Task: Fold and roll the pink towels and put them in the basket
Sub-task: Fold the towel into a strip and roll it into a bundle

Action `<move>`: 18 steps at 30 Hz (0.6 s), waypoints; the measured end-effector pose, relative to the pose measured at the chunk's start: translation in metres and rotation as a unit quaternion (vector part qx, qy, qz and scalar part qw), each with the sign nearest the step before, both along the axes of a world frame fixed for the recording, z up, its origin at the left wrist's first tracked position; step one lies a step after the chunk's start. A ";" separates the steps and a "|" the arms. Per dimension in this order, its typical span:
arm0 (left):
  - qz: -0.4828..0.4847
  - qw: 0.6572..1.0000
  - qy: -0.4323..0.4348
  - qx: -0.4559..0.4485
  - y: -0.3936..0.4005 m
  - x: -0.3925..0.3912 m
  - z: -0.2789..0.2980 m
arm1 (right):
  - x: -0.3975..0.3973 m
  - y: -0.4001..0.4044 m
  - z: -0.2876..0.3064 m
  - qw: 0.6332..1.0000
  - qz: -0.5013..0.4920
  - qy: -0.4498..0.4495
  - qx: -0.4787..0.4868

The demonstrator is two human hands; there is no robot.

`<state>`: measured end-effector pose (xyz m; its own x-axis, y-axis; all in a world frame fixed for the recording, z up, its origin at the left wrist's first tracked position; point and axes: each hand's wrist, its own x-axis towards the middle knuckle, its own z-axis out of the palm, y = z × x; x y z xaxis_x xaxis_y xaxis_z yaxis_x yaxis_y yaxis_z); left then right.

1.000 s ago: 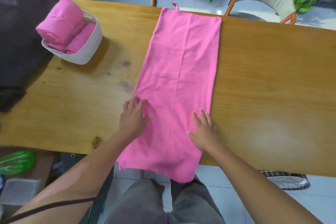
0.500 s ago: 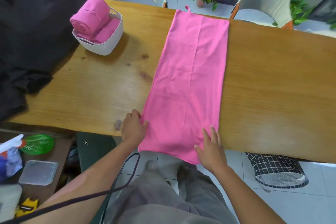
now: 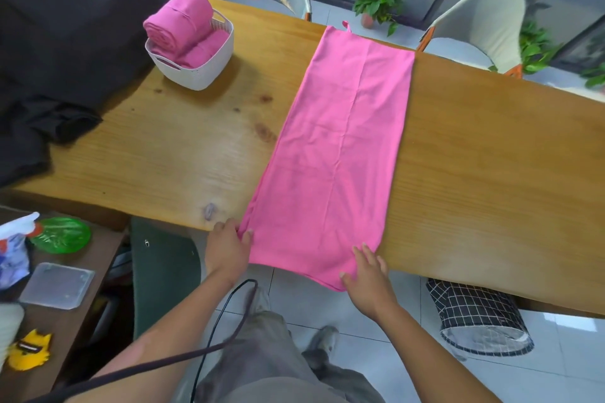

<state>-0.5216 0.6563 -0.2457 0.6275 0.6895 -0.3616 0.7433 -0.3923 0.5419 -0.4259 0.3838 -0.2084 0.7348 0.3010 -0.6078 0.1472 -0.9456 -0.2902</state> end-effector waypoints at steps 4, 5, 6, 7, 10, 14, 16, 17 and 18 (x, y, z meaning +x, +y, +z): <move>-0.001 1.000 -0.019 -0.009 -0.001 -0.001 -0.003 | 0.004 -0.005 -0.003 0.993 -0.089 -0.015 0.070; 0.003 0.999 -0.031 -0.018 -0.001 -0.003 -0.004 | 0.005 -0.006 -0.005 0.988 -0.124 -0.028 0.082; 0.009 0.998 -0.048 -0.035 -0.001 -0.005 -0.004 | 0.006 -0.006 -0.005 0.983 -0.159 -0.037 0.088; 0.013 0.996 -0.064 -0.054 -0.001 -0.008 -0.003 | 0.006 -0.006 -0.007 0.976 -0.197 -0.039 0.088; 0.009 0.990 -0.086 -0.109 -0.002 -0.016 -0.002 | 0.005 -0.007 -0.014 0.943 -0.316 -0.014 0.104; 0.012 0.979 -0.090 -0.181 -0.004 -0.022 -0.002 | 0.005 -0.016 -0.030 0.905 -0.385 0.044 0.179; 0.025 0.979 -0.100 -0.177 -0.006 -0.024 -0.001 | 0.005 -0.019 -0.036 0.892 -0.400 0.065 0.202; 0.029 0.980 -0.101 -0.169 -0.007 -0.024 -0.001 | 0.004 -0.020 -0.038 0.886 -0.407 0.072 0.210; 0.028 0.982 -0.101 -0.158 -0.009 -0.025 -0.001 | 0.004 -0.021 -0.040 0.882 -0.411 0.079 0.216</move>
<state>-0.5469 0.6477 -0.2467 0.6719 0.5989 -0.4358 0.6246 -0.1419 0.7679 -0.4223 0.3626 -0.2480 0.7289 -0.0652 -0.6815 -0.6115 -0.5097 -0.6052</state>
